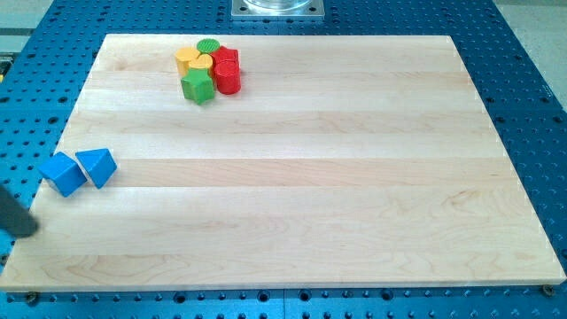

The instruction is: Push the triangle into the green star

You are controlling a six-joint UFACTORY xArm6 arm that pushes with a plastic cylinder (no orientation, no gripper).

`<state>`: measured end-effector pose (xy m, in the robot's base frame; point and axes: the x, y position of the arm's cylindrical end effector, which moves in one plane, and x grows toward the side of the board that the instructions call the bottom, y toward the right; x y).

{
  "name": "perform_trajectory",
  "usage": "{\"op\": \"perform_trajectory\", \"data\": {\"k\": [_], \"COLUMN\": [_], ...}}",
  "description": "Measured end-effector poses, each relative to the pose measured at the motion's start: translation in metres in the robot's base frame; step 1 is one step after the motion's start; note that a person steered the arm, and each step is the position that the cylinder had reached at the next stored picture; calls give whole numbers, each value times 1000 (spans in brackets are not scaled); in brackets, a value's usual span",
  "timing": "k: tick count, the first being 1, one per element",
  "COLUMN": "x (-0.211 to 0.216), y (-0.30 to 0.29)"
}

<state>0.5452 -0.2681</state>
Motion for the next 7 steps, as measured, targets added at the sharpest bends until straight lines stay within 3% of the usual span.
{"op": "perform_trajectory", "data": {"k": [1, 2, 3, 4, 5, 6, 7], "x": [-53, -41, -84, -124, -137, -107, -109], "y": [61, 51, 22, 53, 73, 55, 100]}}
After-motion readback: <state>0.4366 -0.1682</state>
